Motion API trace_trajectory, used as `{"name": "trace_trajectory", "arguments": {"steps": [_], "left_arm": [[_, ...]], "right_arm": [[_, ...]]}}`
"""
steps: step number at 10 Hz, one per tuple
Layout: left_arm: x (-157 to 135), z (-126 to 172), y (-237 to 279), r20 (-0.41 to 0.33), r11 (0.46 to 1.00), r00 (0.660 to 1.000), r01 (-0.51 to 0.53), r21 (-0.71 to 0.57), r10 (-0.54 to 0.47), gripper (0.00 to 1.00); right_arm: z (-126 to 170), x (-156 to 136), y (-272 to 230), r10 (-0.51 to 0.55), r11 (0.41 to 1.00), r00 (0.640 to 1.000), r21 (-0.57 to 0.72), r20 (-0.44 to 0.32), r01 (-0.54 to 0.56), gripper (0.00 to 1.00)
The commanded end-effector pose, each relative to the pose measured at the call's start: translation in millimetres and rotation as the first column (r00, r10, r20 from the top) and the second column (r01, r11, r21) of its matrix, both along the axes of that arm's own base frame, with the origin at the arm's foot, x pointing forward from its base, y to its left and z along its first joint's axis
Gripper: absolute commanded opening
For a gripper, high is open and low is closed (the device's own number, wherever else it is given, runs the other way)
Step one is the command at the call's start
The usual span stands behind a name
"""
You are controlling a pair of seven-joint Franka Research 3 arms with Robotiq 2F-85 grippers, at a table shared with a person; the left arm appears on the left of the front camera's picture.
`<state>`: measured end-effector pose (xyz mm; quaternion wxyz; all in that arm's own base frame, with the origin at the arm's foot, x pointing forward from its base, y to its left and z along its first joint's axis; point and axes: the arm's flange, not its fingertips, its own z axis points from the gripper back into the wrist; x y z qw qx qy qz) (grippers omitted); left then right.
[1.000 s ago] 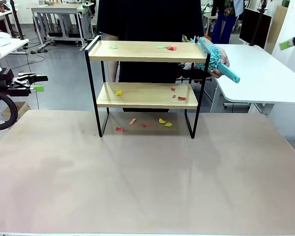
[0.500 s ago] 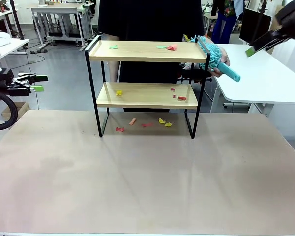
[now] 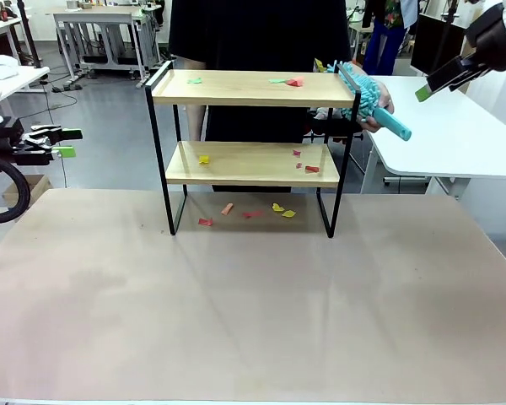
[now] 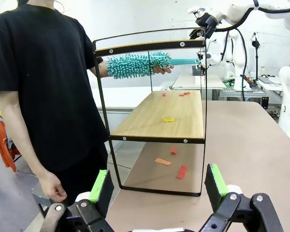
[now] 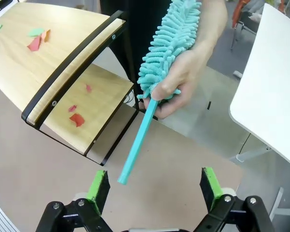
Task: Clean the shelf.
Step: Pick up the Duster handed by the human.
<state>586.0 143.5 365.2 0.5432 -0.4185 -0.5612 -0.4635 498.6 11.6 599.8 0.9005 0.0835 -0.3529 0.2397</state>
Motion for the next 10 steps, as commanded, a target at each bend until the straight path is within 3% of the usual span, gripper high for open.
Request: {"name": "trace_trajectory", "arguments": {"steps": [1,4,7,10], "left_arm": [[-1.2,1.9,-0.3,0.011,1.0,1.0,0.005,0.011,-0.005,1.0],[-1.2,1.9,-0.3,0.011,1.0,1.0,0.005,0.011,-0.005,1.0],[-1.2,1.9,-0.3,0.011,1.0,1.0,0.005,0.011,-0.005,1.0],[-1.2,1.9,-0.3,0.011,1.0,1.0,0.005,0.011,-0.005,1.0]], "right_arm": [[2.7,-2.1,2.7,-0.014,1.0,1.0,-0.011,0.008,0.014,1.0],[3.1,13.3,20.8,-0.05,0.998,0.999,0.029,-0.016,0.05,1.0],[-22.0,17.0,41.0,-0.094,0.996,0.992,-0.003,-0.086,0.095,1.0],[-40.5,17.9,57.6,-0.12,0.992,0.987,-0.038,-0.105,0.116,1.0]]}}
